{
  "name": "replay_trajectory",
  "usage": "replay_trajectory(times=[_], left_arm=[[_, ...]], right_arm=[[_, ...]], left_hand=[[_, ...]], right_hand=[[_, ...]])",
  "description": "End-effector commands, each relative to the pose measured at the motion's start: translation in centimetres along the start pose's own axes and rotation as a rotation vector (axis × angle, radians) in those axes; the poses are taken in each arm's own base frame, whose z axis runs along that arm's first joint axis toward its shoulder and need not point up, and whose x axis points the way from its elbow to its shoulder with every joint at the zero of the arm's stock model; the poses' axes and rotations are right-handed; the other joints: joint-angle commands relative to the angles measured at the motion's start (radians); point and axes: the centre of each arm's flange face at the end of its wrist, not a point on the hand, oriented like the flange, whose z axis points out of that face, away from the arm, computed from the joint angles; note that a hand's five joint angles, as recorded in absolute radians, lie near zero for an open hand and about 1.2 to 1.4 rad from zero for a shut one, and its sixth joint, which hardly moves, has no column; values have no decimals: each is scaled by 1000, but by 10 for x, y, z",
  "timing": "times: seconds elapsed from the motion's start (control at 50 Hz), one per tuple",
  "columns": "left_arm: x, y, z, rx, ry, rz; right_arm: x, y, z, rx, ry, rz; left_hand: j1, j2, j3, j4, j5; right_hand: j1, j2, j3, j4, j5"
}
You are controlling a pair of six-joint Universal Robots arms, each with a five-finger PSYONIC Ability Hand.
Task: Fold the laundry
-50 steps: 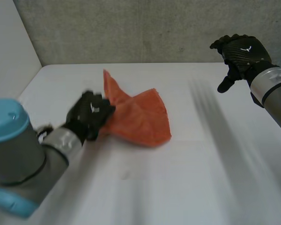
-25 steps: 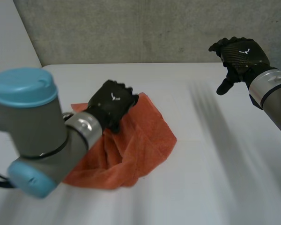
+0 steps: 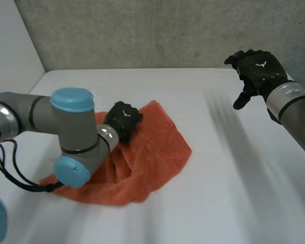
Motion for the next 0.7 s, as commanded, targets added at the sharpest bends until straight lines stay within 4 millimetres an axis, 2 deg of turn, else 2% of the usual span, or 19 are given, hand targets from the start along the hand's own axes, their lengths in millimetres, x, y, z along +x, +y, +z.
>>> replay_trajectory(times=[0.02, 0.08, 0.16, 0.2, 0.24, 0.28, 0.3, 0.32, 0.38, 0.44, 0.54, 0.62, 0.64, 0.66, 0.68, 0.7], left_arm=[[-18, -41, -61, 77, -64, 12], [-17, -43, -83, 75, -62, 14], [-14, -46, -128, 79, -64, 20], [-14, -46, -134, 81, -68, 19], [-14, -48, -158, 99, -75, 21], [-13, -47, -167, 102, -81, 20], [-13, -47, -168, 102, -81, 20], [-14, -48, -179, 112, -94, 19], [-13, -47, -187, 116, -98, 17], [-12, -45, -192, 117, -98, 13], [-11, -42, -192, 105, -97, 8], [-13, -40, -189, 97, -102, 5], [-15, -40, -188, 97, -108, 4], [-17, -40, -186, 98, -114, 3], [-18, -40, -185, 100, -119, 5], [-20, -41, -183, 102, -125, 6]], right_arm=[[-9, 10, 6, -29, -25, 8], [-13, 18, 8, -81, -43, 21], [-20, 27, 7, -182, -92, 52], [-27, 32, 5, -230, -129, 67], [-41, 39, 0, -301, -208, 89], [-47, 41, -1, -320, -240, 97], [-62, 45, -6, -359, -315, 116], [-73, 49, -9, -383, -370, 131], [-101, 52, -17, -405, -505, 166], [-119, 55, -22, -408, -571, 186], [-151, 60, -16, -386, -615, 261], [-163, 65, -12, -394, -607, 327], [-165, 66, -10, -393, -597, 339], [-164, 64, -5, -379, -563, 359], [-162, 61, -1, -361, -537, 364], [-157, 55, 8, -312, -477, 365]], left_hand=[[265, 228, 236, 222, 271], [265, 228, 236, 222, 271], [265, 228, 236, 222, 271], [265, 228, 236, 222, 271], [265, 228, 236, 222, 271], [265, 228, 236, 222, 271], [265, 228, 236, 222, 271], [265, 228, 236, 222, 271], [265, 228, 236, 222, 271], [265, 228, 236, 222, 271], [265, 228, 236, 222, 271], [265, 228, 236, 222, 271], [265, 228, 236, 222, 271], [265, 228, 236, 222, 271], [265, 228, 236, 222, 271], [265, 228, 236, 222, 271]], right_hand=[[-31, -43, -35, -57, -56], [-31, -43, -35, -57, -56], [-31, -43, -35, -57, -56], [-31, -43, -35, -57, -56], [-31, -43, -35, -57, -56], [-31, -43, -35, -57, -56], [-31, -43, -35, -57, -56], [-31, -43, -35, -57, -56], [-31, -43, -35, -57, -56], [-31, -43, -35, -57, -56], [-31, -43, -35, -57, -56], [-31, -43, -35, -57, -56], [34, 22, 30, 8, 9], [419, 407, 414, 393, 393], [702, 689, 697, 676, 676], [1186, 1174, 1181, 1160, 1161]])
